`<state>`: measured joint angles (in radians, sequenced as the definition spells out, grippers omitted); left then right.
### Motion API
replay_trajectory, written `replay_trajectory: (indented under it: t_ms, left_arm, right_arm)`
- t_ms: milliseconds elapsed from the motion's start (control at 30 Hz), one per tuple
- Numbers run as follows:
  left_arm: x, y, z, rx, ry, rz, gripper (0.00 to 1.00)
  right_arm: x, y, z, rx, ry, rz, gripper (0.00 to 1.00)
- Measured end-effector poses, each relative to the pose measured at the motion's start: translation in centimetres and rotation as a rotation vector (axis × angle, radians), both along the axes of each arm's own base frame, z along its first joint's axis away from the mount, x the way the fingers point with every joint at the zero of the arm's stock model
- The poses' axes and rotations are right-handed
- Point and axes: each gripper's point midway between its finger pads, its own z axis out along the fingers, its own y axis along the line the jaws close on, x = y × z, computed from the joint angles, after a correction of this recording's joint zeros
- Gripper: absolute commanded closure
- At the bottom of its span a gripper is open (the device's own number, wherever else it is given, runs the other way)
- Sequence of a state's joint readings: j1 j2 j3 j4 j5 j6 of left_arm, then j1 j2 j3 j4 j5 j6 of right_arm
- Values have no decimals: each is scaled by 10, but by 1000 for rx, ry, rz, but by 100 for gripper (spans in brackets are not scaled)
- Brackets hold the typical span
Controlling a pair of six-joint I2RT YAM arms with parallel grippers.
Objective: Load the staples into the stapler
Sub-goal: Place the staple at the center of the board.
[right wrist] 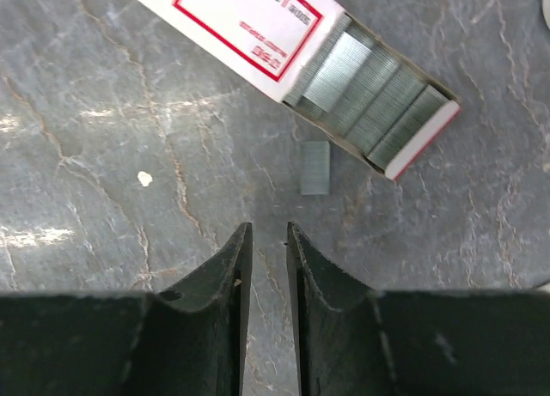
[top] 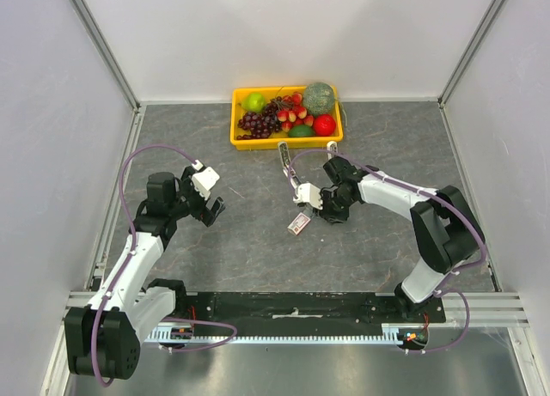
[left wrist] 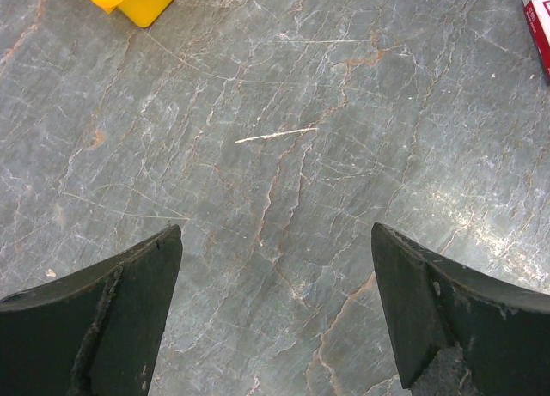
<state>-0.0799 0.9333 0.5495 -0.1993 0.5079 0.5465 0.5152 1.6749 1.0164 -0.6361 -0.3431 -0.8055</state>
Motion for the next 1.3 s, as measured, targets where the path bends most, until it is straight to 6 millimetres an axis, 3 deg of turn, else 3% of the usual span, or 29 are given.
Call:
replay_trajectory:
  t_ms: [700, 1300]
  left_arm:
    - [0, 0, 0, 0, 1, 0, 4]
    - [1, 0, -1, -1, -6, 0, 4]
  right_arm:
    - [-6, 20, -10, 37, -20, 134, 76]
    - [-2, 25, -3, 54, -55, 139, 77]
